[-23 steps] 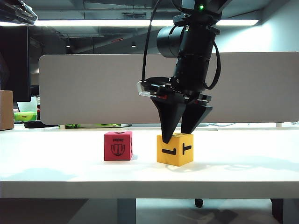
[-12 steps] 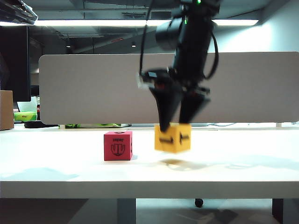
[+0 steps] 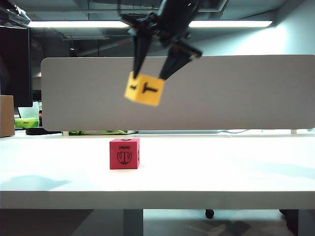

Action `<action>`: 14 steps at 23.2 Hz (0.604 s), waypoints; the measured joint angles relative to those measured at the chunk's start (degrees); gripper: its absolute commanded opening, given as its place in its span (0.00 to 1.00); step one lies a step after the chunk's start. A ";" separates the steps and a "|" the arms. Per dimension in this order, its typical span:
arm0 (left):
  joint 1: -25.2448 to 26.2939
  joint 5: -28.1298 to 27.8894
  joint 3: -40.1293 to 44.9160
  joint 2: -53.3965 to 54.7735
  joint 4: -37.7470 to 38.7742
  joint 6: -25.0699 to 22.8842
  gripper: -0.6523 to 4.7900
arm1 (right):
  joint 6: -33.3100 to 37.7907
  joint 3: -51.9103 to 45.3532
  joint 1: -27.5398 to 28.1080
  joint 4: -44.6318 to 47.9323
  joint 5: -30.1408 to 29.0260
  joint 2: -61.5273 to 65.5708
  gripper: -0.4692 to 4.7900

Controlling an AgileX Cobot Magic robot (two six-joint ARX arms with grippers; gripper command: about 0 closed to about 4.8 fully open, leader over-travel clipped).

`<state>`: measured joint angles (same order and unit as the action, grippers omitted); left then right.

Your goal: Stack the letter block on the right onto the letter block on the left.

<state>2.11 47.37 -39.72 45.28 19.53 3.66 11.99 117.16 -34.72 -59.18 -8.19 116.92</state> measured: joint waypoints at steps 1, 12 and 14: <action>0.04 0.00 0.00 -0.11 0.02 0.00 0.17 | 1.01 -0.02 -0.63 0.70 -0.46 1.22 0.60; 0.04 -0.02 0.00 -3.43 0.00 0.00 0.17 | 7.63 0.31 -2.25 3.85 -0.42 6.99 0.60; 0.07 -0.04 0.00 -3.61 0.04 0.00 0.17 | 7.76 0.28 -2.34 3.56 -0.20 7.04 0.60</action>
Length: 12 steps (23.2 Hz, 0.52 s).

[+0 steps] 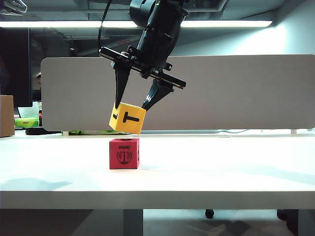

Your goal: Stack the letter block on the right onto the letter block on the left.

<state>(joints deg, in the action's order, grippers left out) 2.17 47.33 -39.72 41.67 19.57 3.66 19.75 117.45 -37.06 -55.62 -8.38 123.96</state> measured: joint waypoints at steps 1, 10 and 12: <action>0.00 0.00 0.00 -0.04 -0.04 0.00 0.17 | 0.02 0.00 -0.04 0.02 0.28 0.00 0.60; 0.00 -0.04 0.00 -0.09 -0.68 0.00 0.17 | 0.28 0.00 -0.04 -2.16 0.83 0.00 0.60; -0.02 -0.04 0.00 -0.09 -0.85 0.00 0.17 | 0.39 0.00 -0.04 -2.16 0.83 0.00 0.60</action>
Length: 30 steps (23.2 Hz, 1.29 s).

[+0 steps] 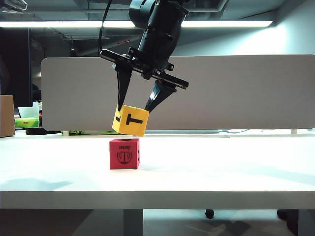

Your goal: Stack the letter block on the right onto the letter block on the left.

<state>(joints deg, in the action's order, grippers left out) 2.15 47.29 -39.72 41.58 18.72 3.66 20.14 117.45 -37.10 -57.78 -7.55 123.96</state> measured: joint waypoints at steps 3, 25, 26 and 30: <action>0.00 0.00 0.00 -0.02 -0.02 0.00 0.17 | 0.13 0.02 0.00 0.00 0.00 0.00 0.64; 0.02 -0.09 0.00 -0.04 -0.50 0.00 0.17 | -0.42 3.74 -0.66 1.60 1.03 -3.76 0.43; 0.00 -0.11 0.00 -0.04 -0.98 0.00 0.17 | -2.12 3.76 -1.27 1.55 2.05 -5.27 0.11; -0.02 -0.13 0.00 -0.09 -2.29 0.00 0.17 | -17.42 3.96 -8.22 0.98 7.52 -10.01 0.07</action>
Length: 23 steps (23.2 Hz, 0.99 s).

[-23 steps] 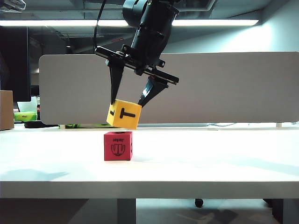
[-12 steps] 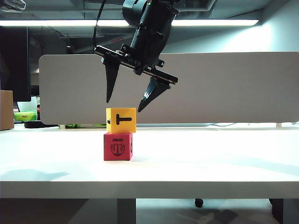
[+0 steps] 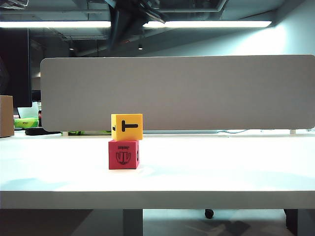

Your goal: Stack the letter block on the right onto the letter block on the left.

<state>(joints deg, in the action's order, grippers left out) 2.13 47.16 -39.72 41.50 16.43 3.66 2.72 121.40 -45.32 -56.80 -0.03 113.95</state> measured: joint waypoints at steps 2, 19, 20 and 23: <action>0.00 -0.09 0.00 0.00 -0.63 0.00 0.17 | -2.73 -1.22 -2.14 0.85 0.98 -1.38 0.07; -0.02 -12.22 1.99 -6.29 -5.16 -4.31 0.17 | -4.52 -58.14 -8.94 51.21 7.50 -38.73 0.07; -0.02 -13.88 2.69 -7.23 -5.88 -4.31 0.17 | -4.50 -61.55 -8.94 54.21 8.31 -41.48 0.07; 0.04 -18.86 6.10 -10.64 -8.61 -4.04 0.17 | -4.50 -67.52 -9.27 61.70 11.87 -46.93 0.07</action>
<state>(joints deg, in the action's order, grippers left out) 2.17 28.29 -33.63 30.85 7.81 -0.38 -1.78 53.89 -54.59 4.91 11.84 67.02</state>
